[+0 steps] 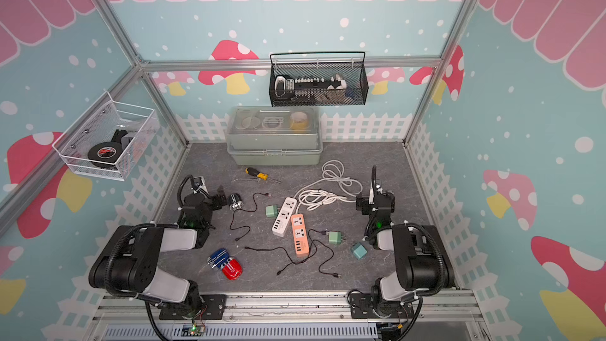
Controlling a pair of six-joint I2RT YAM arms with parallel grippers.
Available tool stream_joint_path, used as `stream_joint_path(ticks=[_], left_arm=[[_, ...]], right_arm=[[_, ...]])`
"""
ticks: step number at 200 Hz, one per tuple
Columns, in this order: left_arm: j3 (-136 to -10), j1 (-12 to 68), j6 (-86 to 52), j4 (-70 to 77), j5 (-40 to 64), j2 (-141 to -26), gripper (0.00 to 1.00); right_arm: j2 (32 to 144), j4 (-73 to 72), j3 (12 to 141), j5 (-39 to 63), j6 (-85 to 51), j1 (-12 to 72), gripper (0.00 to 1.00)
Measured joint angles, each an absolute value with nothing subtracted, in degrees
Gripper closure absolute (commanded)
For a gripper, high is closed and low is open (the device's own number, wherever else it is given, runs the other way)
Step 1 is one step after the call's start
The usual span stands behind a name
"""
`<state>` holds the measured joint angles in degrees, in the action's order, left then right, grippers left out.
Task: Charge the electric shaver
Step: Pick up the charging cable from the center of the board.
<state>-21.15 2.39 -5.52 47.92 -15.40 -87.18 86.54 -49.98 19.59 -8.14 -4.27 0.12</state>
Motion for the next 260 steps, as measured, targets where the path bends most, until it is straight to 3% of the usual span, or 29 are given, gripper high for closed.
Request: stream_joint_path(ticks=[169,206,225,243,260], left_arm=[[-21.3,3.2,-4.9,47.6,-17.4,-86.7,0.01],[-31.8,13.0,-4.1,31.1,-30.2,-78.2,0.01],[-46.1,16.1,-14.9,13.8,-35.5,-75.1,0.01],[-61.8,15.0,-27.8,-3.5,-33.8,-75.2,0.01],[-69.5,12.2,-37.6,-14.3,-28.4,-75.4,0.02]], right_arm=[[84.8,-48.2,19.7,-9.7,-3.9,0.4,0.01],[69.1,-29.5,29.4,-17.5,-5.7,2.8,0.02],[64.0,-15.4,43.4,-20.1,-12.2,3.1,0.01],[62.5,-3.0,57.5,-20.6,-22.2,3.1,0.01],[60.7,3.7,61.2,-17.8,-27.0,3.0,0.05]])
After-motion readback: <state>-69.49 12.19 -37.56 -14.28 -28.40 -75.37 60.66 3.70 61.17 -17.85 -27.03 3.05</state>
